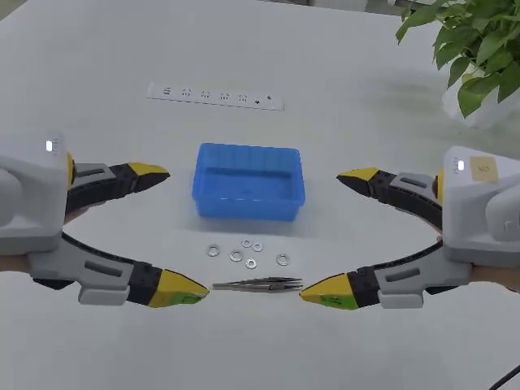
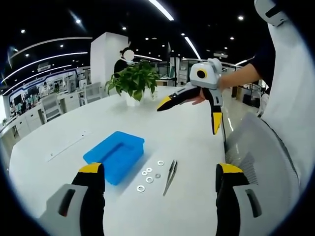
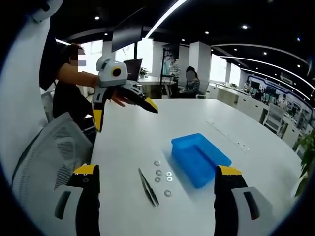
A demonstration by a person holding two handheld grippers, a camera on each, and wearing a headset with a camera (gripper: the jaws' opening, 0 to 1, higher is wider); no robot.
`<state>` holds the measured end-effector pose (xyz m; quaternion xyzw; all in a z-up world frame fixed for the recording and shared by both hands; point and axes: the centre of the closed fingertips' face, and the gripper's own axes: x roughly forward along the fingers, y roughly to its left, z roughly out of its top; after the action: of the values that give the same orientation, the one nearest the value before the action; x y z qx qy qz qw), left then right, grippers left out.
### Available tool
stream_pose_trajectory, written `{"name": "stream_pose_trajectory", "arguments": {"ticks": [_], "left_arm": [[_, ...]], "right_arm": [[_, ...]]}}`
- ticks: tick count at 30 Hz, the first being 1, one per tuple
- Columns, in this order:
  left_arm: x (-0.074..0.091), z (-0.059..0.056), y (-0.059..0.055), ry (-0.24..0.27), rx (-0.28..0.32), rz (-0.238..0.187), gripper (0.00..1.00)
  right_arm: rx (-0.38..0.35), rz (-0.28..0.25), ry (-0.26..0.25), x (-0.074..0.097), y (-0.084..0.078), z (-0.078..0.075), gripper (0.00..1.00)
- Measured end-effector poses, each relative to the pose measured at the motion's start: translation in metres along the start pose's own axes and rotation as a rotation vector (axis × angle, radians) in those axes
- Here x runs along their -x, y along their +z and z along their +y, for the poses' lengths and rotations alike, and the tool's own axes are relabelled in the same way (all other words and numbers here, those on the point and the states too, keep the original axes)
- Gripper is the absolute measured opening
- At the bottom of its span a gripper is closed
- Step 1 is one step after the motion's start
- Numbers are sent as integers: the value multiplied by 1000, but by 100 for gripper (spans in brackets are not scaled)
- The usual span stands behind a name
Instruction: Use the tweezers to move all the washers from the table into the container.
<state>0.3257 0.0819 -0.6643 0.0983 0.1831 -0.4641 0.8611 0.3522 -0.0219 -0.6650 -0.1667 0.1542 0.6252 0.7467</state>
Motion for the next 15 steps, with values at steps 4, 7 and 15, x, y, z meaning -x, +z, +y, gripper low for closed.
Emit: {"name": "stream_pose_trajectory", "arguments": {"ticks": [4,7,15], "left_arm": [[-1,-1,-1,-6,-6,9,98],[-1,-1,-2,-5,-9,11,97],[-3,0,-3,-5,-9,16,93]], "right_arm": [[-3,3,4,-1,-1,1,96],[-6,6,5,-2,-2,1,95],[-17,27,7,-2,-8,0,90]]}}
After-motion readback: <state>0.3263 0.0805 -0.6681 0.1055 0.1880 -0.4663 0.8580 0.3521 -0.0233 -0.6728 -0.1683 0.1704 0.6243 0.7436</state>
